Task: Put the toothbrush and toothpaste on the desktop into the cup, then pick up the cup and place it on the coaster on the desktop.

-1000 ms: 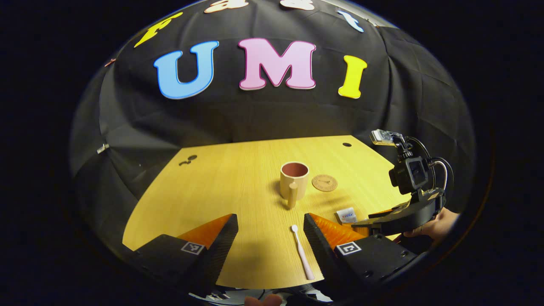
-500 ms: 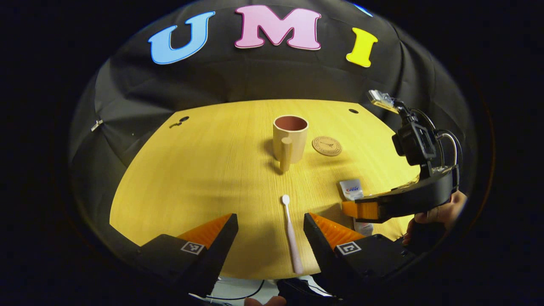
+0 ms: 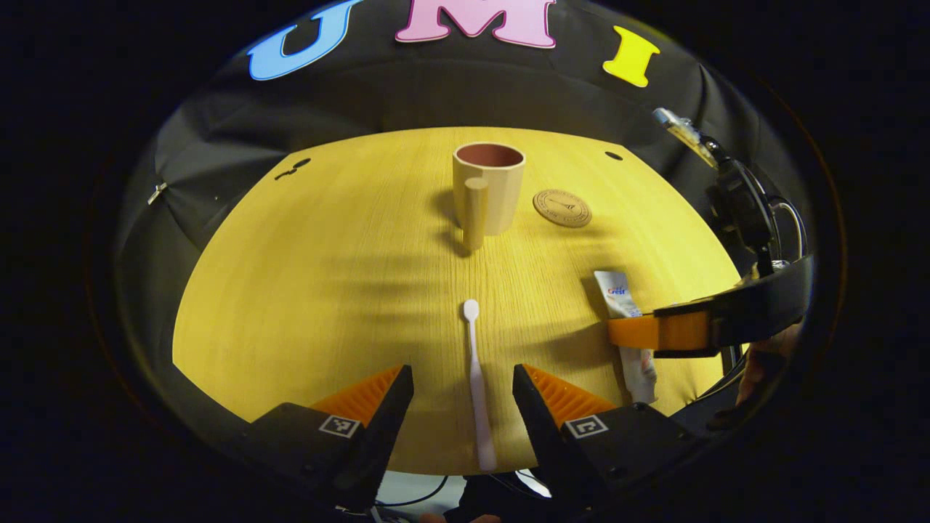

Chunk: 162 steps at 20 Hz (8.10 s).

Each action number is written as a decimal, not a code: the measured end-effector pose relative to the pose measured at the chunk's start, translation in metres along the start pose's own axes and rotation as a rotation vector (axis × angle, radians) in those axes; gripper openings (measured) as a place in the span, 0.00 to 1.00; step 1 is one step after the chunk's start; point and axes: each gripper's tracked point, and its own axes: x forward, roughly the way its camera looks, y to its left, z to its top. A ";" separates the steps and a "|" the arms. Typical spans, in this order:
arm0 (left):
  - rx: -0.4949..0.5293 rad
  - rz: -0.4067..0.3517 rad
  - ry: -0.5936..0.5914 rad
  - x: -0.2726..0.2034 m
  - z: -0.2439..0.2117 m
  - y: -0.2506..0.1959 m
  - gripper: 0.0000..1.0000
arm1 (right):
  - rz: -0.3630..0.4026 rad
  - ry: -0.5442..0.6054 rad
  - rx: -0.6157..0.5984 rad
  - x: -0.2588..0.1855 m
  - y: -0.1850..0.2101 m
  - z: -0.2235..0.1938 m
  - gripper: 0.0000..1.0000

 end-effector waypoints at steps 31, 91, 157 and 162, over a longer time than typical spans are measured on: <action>-0.046 -0.034 0.052 0.035 0.001 -0.006 0.06 | 0.204 -0.441 0.022 -0.127 -0.018 0.093 0.27; -0.350 -0.353 -0.662 -0.053 0.292 0.000 0.06 | 0.353 -0.547 -0.302 -0.041 0.085 0.173 0.55; 0.088 -0.199 0.077 0.079 0.132 -0.001 0.83 | 0.079 -0.494 -0.030 -0.134 -0.128 0.073 0.55; 0.156 -0.166 0.089 0.090 0.142 0.000 0.81 | 0.056 -0.465 0.018 -0.130 -0.149 0.051 0.55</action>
